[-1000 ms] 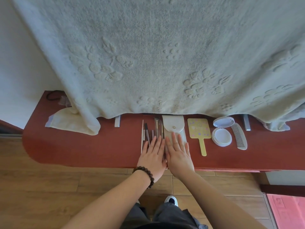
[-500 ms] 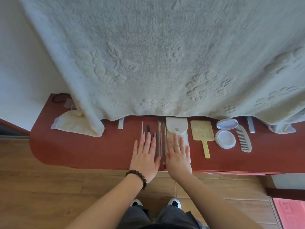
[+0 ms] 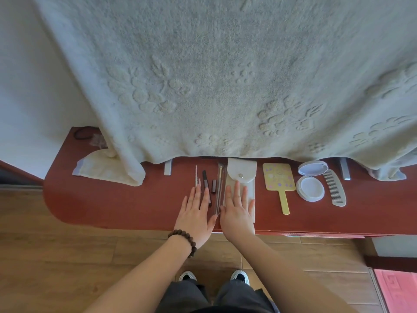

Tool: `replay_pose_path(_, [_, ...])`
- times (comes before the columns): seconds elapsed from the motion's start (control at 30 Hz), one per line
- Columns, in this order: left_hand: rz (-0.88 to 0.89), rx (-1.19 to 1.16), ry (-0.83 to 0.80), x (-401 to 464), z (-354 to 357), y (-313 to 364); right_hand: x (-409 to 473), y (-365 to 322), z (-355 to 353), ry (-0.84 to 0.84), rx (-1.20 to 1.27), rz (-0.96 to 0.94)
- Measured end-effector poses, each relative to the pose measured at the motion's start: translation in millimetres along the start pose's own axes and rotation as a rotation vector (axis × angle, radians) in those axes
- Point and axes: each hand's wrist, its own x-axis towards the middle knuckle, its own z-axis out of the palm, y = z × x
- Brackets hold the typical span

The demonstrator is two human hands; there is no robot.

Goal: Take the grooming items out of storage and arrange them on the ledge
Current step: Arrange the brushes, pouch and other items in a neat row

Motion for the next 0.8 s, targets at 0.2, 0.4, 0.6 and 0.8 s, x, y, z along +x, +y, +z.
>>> replay_pose_path(0.2, [0.031,0.03,-0.013,0,0,-1,0,7,-2,-0.034,0.007,-0.066])
replay_pose_path(0.4, [0.061,0.063,-0.043,3,-2,-2,-2,31,-9,-0.02,-0.022,-0.038])
replay_pose_path(0.6, [0.07,0.077,-0.047,4,-3,-4,-3,24,-7,-0.018,-0.059,-0.028])
replay_pose_path(0.8, [0.074,0.075,-0.046,4,-5,-5,0,10,-7,-0.055,-0.07,-0.066])
